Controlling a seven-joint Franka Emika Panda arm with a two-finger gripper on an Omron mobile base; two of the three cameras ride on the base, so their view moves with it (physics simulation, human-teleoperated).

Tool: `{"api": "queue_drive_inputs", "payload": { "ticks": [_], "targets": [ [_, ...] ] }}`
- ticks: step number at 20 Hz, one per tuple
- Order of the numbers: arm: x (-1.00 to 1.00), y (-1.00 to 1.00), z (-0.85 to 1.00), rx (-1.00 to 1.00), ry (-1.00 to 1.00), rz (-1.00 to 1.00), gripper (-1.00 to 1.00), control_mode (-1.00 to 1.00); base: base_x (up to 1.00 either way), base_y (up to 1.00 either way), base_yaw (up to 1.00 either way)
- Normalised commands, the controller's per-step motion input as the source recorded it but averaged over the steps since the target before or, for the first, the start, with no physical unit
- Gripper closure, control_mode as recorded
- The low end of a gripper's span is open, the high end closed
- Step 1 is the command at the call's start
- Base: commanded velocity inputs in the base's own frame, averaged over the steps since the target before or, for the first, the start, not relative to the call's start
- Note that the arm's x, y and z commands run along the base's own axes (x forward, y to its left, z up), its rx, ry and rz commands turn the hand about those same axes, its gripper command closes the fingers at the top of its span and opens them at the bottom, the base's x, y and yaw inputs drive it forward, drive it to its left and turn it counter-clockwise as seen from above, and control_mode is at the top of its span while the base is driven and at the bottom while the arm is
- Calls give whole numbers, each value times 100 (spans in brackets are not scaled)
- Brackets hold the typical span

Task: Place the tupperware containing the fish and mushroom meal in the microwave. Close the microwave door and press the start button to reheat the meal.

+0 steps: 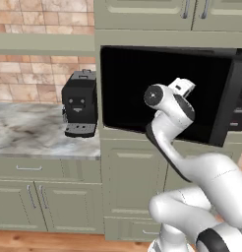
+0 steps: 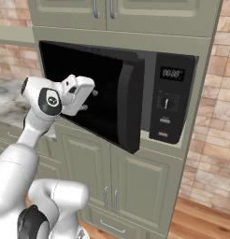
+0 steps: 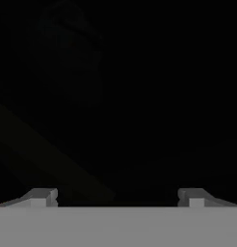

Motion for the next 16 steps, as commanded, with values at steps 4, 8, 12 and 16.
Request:
{"api": "queue_drive_inputs", "payload": {
  "ticks": [4,8,12,16],
  "targets": [
    [100,0,-5,2,-20,48,-100,-100,0,0,0],
    [100,0,-3,1,-14,45,-100,-100,0,0,0],
    [100,0,4,0,0,32,-100,-100,0,0,0],
    [96,0,30,0,14,19,-100,-100,0,0,0]
  ]
}}
